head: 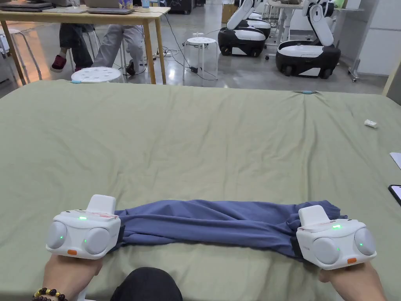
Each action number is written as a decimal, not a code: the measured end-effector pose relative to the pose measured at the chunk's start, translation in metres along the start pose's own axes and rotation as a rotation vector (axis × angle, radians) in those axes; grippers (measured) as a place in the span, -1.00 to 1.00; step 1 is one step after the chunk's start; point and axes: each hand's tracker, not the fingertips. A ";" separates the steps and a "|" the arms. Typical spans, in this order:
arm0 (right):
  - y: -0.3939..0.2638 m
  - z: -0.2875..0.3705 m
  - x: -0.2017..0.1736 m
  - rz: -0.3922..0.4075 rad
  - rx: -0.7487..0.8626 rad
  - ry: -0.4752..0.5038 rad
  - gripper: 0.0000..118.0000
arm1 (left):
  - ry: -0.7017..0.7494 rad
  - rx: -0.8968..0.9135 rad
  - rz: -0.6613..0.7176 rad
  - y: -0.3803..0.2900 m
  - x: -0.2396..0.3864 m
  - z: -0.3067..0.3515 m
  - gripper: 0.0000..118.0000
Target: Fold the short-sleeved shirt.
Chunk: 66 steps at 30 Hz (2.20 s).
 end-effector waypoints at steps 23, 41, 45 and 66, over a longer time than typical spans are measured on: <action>0.054 0.055 -0.044 0.005 0.202 0.033 -1.00 | -0.022 0.073 0.108 0.006 -0.044 0.046 -1.00; 0.055 0.063 -0.055 0.056 0.224 0.094 -1.00 | -0.605 -0.086 0.524 -0.008 -0.133 -0.017 0.92; 0.057 0.060 -0.057 0.061 0.224 0.089 -1.00 | -0.610 -0.098 0.531 -0.017 -0.115 -0.037 0.88; 0.062 0.052 -0.071 0.069 0.200 0.087 -1.00 | -0.743 -0.071 0.518 -0.003 -0.103 -0.052 -0.75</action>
